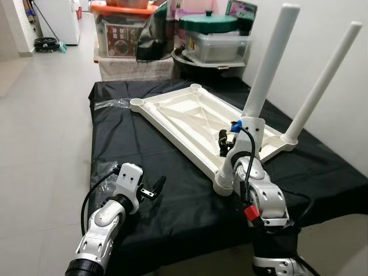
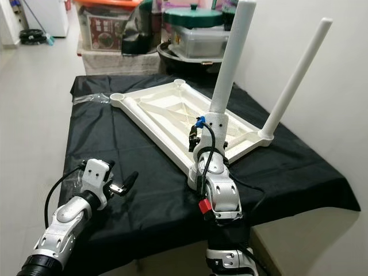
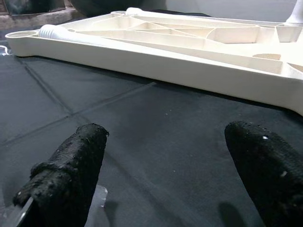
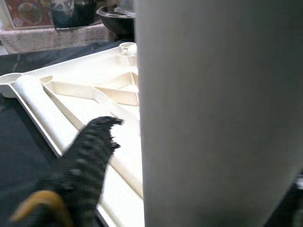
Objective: Building children table
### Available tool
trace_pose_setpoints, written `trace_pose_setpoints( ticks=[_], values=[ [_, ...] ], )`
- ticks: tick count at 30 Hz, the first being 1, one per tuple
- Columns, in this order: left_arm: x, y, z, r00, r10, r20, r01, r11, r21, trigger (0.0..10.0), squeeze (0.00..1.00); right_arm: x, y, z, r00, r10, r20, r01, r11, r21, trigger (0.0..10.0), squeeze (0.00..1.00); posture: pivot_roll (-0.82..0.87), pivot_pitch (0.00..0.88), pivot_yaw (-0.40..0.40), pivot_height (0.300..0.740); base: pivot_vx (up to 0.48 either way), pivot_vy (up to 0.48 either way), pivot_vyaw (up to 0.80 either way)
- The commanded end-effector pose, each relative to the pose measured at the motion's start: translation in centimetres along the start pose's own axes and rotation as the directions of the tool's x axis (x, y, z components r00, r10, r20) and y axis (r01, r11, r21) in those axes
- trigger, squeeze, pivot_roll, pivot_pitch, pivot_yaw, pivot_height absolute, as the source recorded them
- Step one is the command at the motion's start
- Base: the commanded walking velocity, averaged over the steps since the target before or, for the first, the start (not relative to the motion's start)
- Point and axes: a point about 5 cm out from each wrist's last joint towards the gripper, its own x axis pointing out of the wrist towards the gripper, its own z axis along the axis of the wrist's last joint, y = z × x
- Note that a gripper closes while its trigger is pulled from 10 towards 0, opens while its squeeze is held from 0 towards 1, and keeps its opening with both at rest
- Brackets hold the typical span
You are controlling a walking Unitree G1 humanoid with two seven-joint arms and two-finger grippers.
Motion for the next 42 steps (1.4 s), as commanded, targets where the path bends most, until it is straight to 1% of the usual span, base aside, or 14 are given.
trace_pose_setpoints(
  ticks=[1, 6, 14, 15, 18, 24, 25, 26, 32, 34, 35, 37, 38, 42],
  values=[
    [0.1, -0.3, -0.1, 1.000, -0.017, -0.004, 0.017, 1.000, 0.014, 10.0, 0.00, -0.1, 0.0, 0.7, 0.999, 0.003, 0.033, -0.003, 1.000, -0.004, 10.0, 1.00, -0.01, 0.000, -0.106, 0.740, 0.000, 0.000, 0.00],
    [0.1, -0.2, -0.1, 1.000, -0.017, -0.007, 0.017, 1.000, 0.013, 10.0, 0.00, -0.3, -0.2, 1.5, 0.997, 0.003, 0.079, -0.004, 1.000, 0.006, 10.0, 1.00, -0.02, 0.000, -0.105, 0.740, 0.000, 0.000, 0.00],
    [0.1, -0.1, -0.2, 1.000, -0.016, -0.010, 0.016, 1.000, 0.016, 10.0, 0.00, -0.4, -0.4, 1.6, 0.996, 0.002, 0.086, -0.003, 1.000, 0.010, 10.0, 1.00, -0.01, 0.000, -0.104, 0.740, 0.000, 0.000, 0.00],
    [0.1, 0.0, -0.2, 1.000, -0.012, -0.011, 0.012, 1.000, 0.019, 10.0, 0.00, -0.3, -0.6, 0.5, 0.999, 0.022, 0.035, -0.024, 0.998, 0.055, 0.0, 1.00, -0.01, 0.000, -0.109, 0.740, 0.000, 0.000, 0.00],
    [0.1, 0.1, -0.2, 1.000, -0.005, -0.012, 0.006, 1.000, 0.022, 10.0, 0.00, -0.4, -0.5, -0.2, 0.999, 0.045, 0.011, -0.046, 0.996, 0.077, 0.0, 1.00, -0.01, 0.000, -0.109, 0.740, 0.000, 0.000, 0.00],
    [0.0, 0.3, -0.2, 1.000, 0.003, -0.012, -0.003, 1.000, 0.025, 10.0, 0.00, -0.5, -0.6, -0.5, 0.999, 0.046, 0.004, -0.047, 0.996, 0.074, 0.0, 1.00, 0.00, 0.000, -0.112, 0.740, 0.000, 0.000, 0.00],
    [-0.1, 0.3, -0.2, 1.000, 0.006, -0.012, -0.005, 1.000, 0.025, 10.0, 0.00, -0.4, -0.8, -0.5, 0.999, 0.035, -0.001, -0.035, 0.997, 0.067, 0.0, 0.02, 0.00, 0.000, -0.112, 0.740, 0.000, 0.000, 0.00],
    [-0.1, 0.4, -0.2, 1.000, 0.008, -0.011, -0.008, 1.000, 0.025, 10.0, 0.00, -0.3, -1.0, -0.4, 1.000, 0.027, 0.006, -0.027, 0.998, 0.062, 0.0, 0.00, 0.01, 0.000, -0.110, 0.740, 0.000, 0.000, 0.00],
    [-0.3, 0.8, 0.0, 1.000, 0.019, -0.005, -0.019, 1.000, 0.025, 10.0, 0.00, -0.3, -1.0, 0.2, 0.998, 0.028, 0.051, -0.032, 0.997, 0.068, 0.0, 0.00, 0.01, 0.000, -0.107, 0.740, 0.000, 0.000, 0.00],
    [-0.2, 1.0, 0.1, 1.000, 0.026, 0.000, -0.026, 0.999, 0.025, 10.0, 0.00, -0.5, -0.4, 0.9, 0.990, 0.087, 0.111, -0.091, 0.995, 0.032, 0.0, 0.00, 0.01, 0.000, -0.105, 0.740, 0.000, 0.000, 0.00],
    [-0.2, 1.0, 0.2, 1.000, 0.028, 0.004, -0.028, 0.999, 0.027, 10.0, 0.00, -0.6, -0.1, 0.9, 0.986, 0.116, 0.117, -0.120, 0.992, 0.030, 10.0, 0.00, 0.01, 0.000, -0.101, 0.740, 0.000, 0.000, 0.00],
    [-0.2, 1.0, 0.3, 1.000, 0.030, 0.006, -0.030, 0.999, 0.031, 10.0, 0.00, -0.8, 0.0, 0.9, 0.983, 0.130, 0.128, -0.136, 0.990, 0.040, 10.0, 0.00, 0.01, 0.000, -0.100, 0.740, 0.000, 0.000, 0.00],
    [-0.1, 1.0, 0.4, 0.999, 0.031, 0.008, -0.032, 0.999, 0.037, 10.0, 0.00, -1.0, 0.0, 0.8, 0.981, 0.143, 0.134, -0.149, 0.988, 0.037, 10.0, 1.00, 0.01, 0.000, -0.097, 0.740, 0.000, 0.000, 0.00],
    [0.0, 1.2, 0.6, 0.999, 0.044, 0.009, -0.044, 0.998, 0.049, 10.0, 0.00, -1.3, -0.2, 0.3, 0.981, 0.153, 0.121, -0.158, 0.987, 0.029, 10.0, 1.00, 0.01, 0.000, -0.093, 0.740, 0.000, -0.308, 0.00]
  ],
)
